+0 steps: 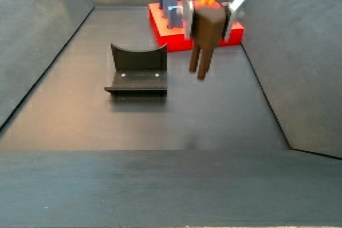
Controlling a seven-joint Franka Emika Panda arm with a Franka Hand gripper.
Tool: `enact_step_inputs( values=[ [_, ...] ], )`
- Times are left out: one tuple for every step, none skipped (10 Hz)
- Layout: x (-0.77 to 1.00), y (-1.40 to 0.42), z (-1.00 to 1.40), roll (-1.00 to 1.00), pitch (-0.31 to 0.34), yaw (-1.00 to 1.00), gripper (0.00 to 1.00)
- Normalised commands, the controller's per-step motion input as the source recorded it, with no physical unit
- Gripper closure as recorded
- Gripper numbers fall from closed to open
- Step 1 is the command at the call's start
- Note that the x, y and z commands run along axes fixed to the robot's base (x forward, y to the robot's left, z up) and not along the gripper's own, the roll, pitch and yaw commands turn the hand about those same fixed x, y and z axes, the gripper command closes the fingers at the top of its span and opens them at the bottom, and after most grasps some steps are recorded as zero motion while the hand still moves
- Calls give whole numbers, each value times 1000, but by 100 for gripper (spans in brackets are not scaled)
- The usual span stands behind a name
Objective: Pick up the 3 prong object. Move up. Move to above the board. Insert the 3 prong object.
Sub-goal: Move to above the board.
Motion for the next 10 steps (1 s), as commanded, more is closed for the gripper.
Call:
enact_step_inputs(
  values=[
    [-58,-35,920,8,37,-46,100],
    [-49,-24,810,20,49,-38,100],
    [-23,-9,598,36,68,-14,100],
    [-5,-2,386,42,88,6,100],
    [5,4,229,47,101,17,100],
    [-12,-1000,235,57,554,-175,100],
    [-8,-1000,218,65,523,-161,100],
    [-10,-1000,229,92,381,-70,100],
    [-9,-1000,226,30,247,-43,100],
    [-9,-1000,228,21,137,-16,100]
  ],
)
